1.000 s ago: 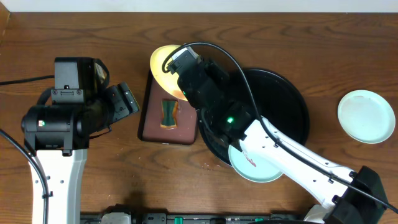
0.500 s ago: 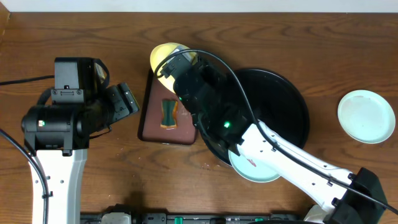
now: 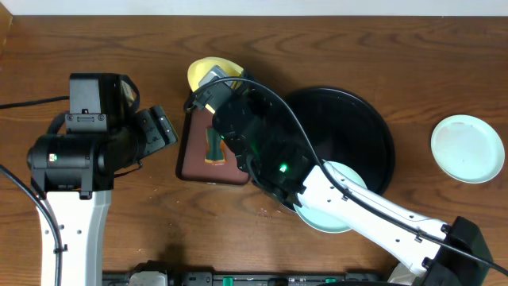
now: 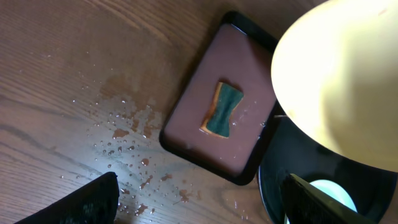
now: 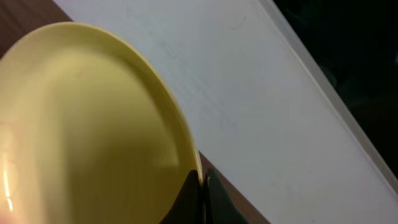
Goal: Clean dirty plates on tray and stack at the side
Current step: 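Lift the yellow plate with the right gripper and tilt it to drain, then carry the yellow plate right and stack it on the green plate, then grasp the pale green plate rim with right gripper, slide it to center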
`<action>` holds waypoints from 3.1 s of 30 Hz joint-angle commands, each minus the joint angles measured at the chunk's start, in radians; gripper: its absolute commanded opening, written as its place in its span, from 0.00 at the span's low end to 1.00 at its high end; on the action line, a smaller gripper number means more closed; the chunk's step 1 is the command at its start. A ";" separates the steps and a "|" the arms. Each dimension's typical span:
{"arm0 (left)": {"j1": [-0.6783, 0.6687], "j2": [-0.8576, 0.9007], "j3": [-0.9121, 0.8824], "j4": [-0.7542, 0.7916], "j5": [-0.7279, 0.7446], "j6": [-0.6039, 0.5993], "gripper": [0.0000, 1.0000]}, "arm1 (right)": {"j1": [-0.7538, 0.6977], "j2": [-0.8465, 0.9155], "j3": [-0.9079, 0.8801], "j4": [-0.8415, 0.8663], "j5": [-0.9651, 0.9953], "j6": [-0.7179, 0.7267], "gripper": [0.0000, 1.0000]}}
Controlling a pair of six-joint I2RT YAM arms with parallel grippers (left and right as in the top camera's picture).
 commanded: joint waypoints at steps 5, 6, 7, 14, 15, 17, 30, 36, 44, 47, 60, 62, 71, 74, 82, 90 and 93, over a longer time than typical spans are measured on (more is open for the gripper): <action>0.004 -0.002 0.021 -0.003 0.010 -0.005 0.84 | 0.011 -0.029 0.002 0.011 0.038 -0.026 0.01; 0.004 -0.003 0.021 -0.003 0.010 -0.005 0.84 | 0.011 -0.029 0.002 0.011 0.038 -0.026 0.01; 0.004 -0.002 0.021 -0.003 0.010 -0.005 0.84 | 0.011 -0.029 0.002 0.011 0.040 -0.026 0.01; 0.004 -0.002 0.021 -0.003 0.010 -0.005 0.84 | 0.011 -0.029 0.003 0.011 0.040 -0.026 0.01; 0.004 -0.002 0.021 -0.003 0.010 -0.005 0.84 | 0.011 -0.029 0.002 0.011 0.040 -0.026 0.01; 0.005 -0.002 0.021 -0.003 0.010 -0.005 0.84 | 0.011 -0.029 0.002 0.011 0.040 -0.025 0.01; 0.004 -0.002 0.021 -0.003 0.010 -0.005 0.84 | -0.181 -0.035 0.013 -0.287 -0.281 0.528 0.01; 0.005 -0.002 0.021 -0.003 0.010 -0.005 0.84 | -0.510 -0.089 0.029 -0.388 -0.893 0.938 0.01; 0.004 -0.002 0.021 -0.003 0.010 -0.005 0.84 | -1.051 -0.090 0.029 -0.484 -1.217 1.131 0.01; 0.004 -0.002 0.021 -0.003 0.010 -0.005 0.84 | -1.211 -0.084 0.029 -0.550 -1.213 1.130 0.01; 0.004 -0.002 0.021 -0.003 0.010 -0.005 0.84 | -1.741 0.091 0.026 -0.851 -1.014 0.980 0.01; 0.004 -0.002 0.021 -0.003 0.010 -0.005 0.84 | -1.778 0.127 0.026 -0.863 -1.014 0.956 0.01; 0.004 -0.002 0.021 -0.003 0.010 -0.005 0.84 | -1.833 0.185 0.026 -0.882 -0.984 0.943 0.01; 0.005 -0.002 0.021 -0.003 0.010 -0.005 0.84 | -1.833 0.184 0.026 -0.883 -0.981 0.942 0.31; 0.004 -0.002 0.021 -0.003 0.010 -0.005 0.84 | -1.738 0.079 0.027 -0.889 -1.295 0.803 0.52; 0.004 -0.002 0.021 -0.003 0.010 -0.005 0.84 | -1.368 -0.035 0.027 -1.047 -1.226 0.672 0.49; 0.005 -0.002 0.021 -0.003 0.010 -0.005 0.84 | -1.187 -0.021 0.013 -1.116 -1.015 0.674 0.49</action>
